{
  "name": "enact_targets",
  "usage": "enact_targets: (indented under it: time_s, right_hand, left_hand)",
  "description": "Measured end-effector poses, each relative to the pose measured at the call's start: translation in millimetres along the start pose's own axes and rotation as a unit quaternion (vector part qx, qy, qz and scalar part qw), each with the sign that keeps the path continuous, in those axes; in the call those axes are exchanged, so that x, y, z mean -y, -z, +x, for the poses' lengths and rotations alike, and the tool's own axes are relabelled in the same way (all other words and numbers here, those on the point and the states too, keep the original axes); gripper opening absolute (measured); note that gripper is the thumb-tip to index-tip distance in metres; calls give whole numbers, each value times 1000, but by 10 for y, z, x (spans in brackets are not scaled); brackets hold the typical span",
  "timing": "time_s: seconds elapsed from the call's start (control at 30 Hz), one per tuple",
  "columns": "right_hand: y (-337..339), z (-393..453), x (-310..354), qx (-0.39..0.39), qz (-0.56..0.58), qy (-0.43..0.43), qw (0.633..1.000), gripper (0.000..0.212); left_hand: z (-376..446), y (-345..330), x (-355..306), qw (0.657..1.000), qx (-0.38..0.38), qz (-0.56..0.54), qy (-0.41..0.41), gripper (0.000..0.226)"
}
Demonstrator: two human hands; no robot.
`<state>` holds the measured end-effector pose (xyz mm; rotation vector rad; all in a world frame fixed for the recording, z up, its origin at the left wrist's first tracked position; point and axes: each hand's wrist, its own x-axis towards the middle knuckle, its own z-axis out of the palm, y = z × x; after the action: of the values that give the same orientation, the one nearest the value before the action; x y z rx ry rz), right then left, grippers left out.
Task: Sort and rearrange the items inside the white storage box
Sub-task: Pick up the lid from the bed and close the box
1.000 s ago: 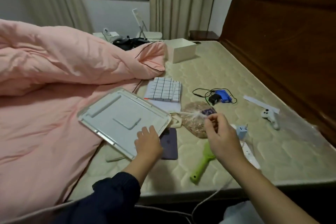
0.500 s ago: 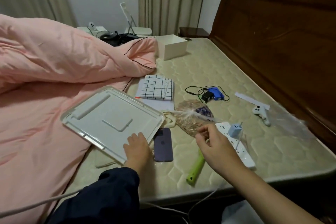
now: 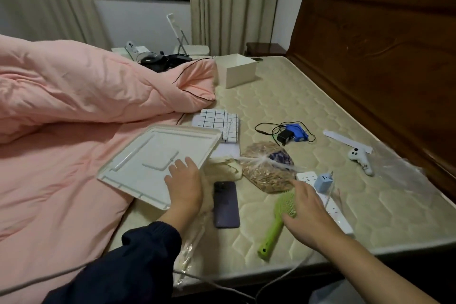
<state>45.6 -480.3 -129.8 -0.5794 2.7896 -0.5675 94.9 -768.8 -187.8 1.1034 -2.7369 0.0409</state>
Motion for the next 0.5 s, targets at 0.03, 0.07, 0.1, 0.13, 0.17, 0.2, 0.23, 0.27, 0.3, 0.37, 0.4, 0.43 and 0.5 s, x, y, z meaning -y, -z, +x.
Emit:
enact_targets:
  time_s: [0.03, 0.07, 0.1, 0.13, 0.17, 0.2, 0.23, 0.27, 0.3, 0.37, 0.4, 0.43, 0.5]
  right_hand:
    - [22, 13, 39, 6, 46, 16, 999, 89]
    - [42, 25, 86, 3, 75, 36, 997, 92]
    - [64, 37, 137, -8, 86, 54, 995, 93]
    - [91, 51, 183, -23, 85, 70, 994, 94]
    - [127, 58, 226, -40, 81, 81, 993, 95]
    - [175, 63, 260, -57, 80, 90, 991, 95]
    - [246, 64, 287, -70, 94, 94, 989, 94]
    - [341, 58, 304, -82, 123, 97, 984, 93]
    - [459, 42, 307, -95, 161, 98, 977, 91]
    - [765, -26, 241, -139, 218, 101, 961, 86]
    - [952, -78, 165, -166, 229, 97, 954, 84]
    - [1157, -141, 67, -195, 233, 91, 948, 81]
    - [1597, -316, -211, -258, 221, 63, 938, 78]
  left_hand:
    - [64, 194, 0, 1000, -24, -16, -10, 62]
    - [116, 408, -7, 998, -42, -34, -21, 66]
    - [160, 636, -23, 996, -57, -55, -32, 69]
    - [187, 868, -59, 993, -71, -85, -47, 72]
    - [194, 1097, -125, 985, -92, -131, -66, 76]
    - [190, 1328, -216, 970, -119, -192, -85, 80]
    - [173, 1559, -325, 947, -151, -263, -103, 83]
    - [139, 1788, -453, 918, -178, -335, -114, 84]
    - [97, 2005, -587, 886, -197, -402, -120, 80]
    - [-12, 2447, -869, 816, -211, -521, -134, 53]
    - [-72, 2639, -1011, 774, -203, -583, -140, 35]
    - [-139, 2813, -1158, 727, -176, -648, -147, 25]
    - [-311, 3067, -1464, 623, -83, -760, -168, 25]
